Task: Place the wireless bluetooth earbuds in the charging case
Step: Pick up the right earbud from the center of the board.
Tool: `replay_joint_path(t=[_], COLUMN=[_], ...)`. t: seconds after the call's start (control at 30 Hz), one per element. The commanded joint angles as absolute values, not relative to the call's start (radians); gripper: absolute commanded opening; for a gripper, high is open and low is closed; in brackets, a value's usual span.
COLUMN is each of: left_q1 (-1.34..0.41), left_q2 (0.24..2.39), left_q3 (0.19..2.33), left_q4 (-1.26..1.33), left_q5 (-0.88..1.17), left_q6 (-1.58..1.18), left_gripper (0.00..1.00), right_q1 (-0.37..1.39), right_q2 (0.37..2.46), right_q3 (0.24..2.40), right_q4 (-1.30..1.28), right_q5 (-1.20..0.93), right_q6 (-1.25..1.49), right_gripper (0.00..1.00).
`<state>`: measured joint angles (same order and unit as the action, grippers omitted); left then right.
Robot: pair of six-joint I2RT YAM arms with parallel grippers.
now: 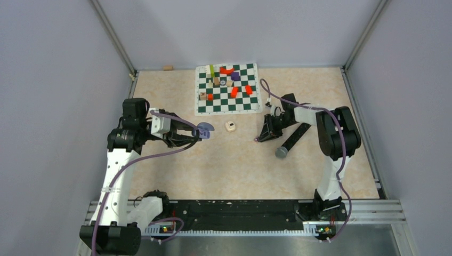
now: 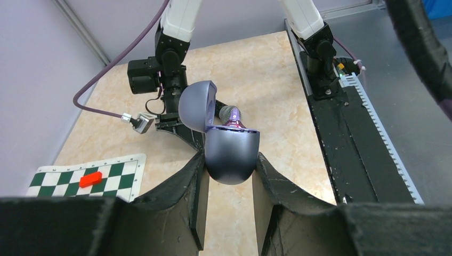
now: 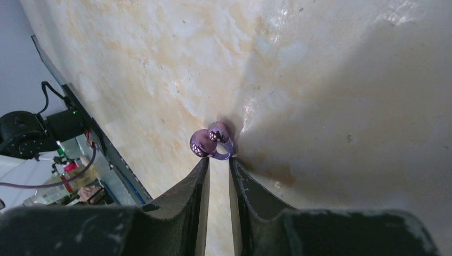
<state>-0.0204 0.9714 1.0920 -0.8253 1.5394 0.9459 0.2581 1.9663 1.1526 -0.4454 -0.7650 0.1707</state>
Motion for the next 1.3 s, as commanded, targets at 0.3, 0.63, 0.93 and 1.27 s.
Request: replay_joint_path(t=[0.3, 0.63, 0.93, 1.27], left_q1=[-0.019, -0.019, -0.018, -0.018], left_q2=[0.968, 0.965, 0.96, 0.958], left_q3=[1.134, 1.139, 1.14, 1.137], left_q4=[-0.861, -0.876, -0.898, -0.904], left_q5=[1.676, 1.675, 1.674, 1.673], left_q6=[0.99, 1.001, 1.023, 1.037], left_gripper=[0.0, 0.0, 0.0, 0.0], right_q1=[0.275, 0.347, 0.349, 0.347], right_q2=[2.019, 2.059, 2.047, 2.077], right_q3=[1.141, 1.228, 1.252, 1.213], right_q4=[-0.359, -0.389, -0.353, -0.23], right_q5=[-0.75, -0.779, -0.742, -0.847], right_q6=[0.177, 0.118, 0.11, 0.195], right_gripper=[0.26, 0.26, 0.24, 0.18])
